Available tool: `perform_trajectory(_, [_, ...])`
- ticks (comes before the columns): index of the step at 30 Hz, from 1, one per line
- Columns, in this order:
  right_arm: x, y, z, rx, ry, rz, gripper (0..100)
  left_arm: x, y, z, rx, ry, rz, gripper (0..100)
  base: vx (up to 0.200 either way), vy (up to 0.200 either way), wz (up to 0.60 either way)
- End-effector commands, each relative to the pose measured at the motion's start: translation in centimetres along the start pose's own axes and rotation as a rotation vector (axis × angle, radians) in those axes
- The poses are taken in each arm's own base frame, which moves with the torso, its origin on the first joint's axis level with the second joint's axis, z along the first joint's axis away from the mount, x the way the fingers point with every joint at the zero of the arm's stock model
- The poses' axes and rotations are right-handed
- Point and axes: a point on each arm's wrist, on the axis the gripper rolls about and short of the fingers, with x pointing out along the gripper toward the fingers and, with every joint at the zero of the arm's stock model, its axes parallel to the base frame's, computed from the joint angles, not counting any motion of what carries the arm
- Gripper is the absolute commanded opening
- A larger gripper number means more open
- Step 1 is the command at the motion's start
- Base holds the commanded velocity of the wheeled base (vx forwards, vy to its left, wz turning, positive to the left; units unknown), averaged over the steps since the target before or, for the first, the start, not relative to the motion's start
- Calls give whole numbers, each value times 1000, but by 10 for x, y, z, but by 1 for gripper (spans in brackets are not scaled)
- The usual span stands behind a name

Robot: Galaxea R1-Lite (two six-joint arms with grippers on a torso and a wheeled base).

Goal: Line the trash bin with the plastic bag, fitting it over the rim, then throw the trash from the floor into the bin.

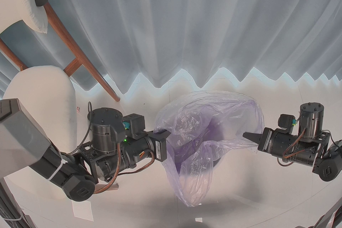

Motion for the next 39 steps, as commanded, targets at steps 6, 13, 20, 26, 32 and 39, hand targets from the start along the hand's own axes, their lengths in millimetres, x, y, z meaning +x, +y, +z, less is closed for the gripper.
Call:
perform_trajectory(6, [-1,-1,-2,-2,6,-4,0,8,-1,5,-95,-45,25,0,0,0,0])
perform_trajectory(13, [-3,-4,-7,4,24,-16,0,14,-9,9,-210,-153,-31,0,0,0,0])
perform_trajectory(20, [-3,-5,-7,4,22,-27,0,10,-16,21,-214,-48,21,0,0,0,0])
perform_trajectory(26, [-3,-5,-5,8,30,-43,0,14,-9,28,-210,7,105,0,0,0,0])
perform_trajectory(32, [11,-2,21,32,34,-62,0,25,15,34,-118,25,110,0,0,0,0])
perform_trajectory(39, [14,2,42,69,155,-34,0,32,16,39,-106,109,126,0,0,0,0])
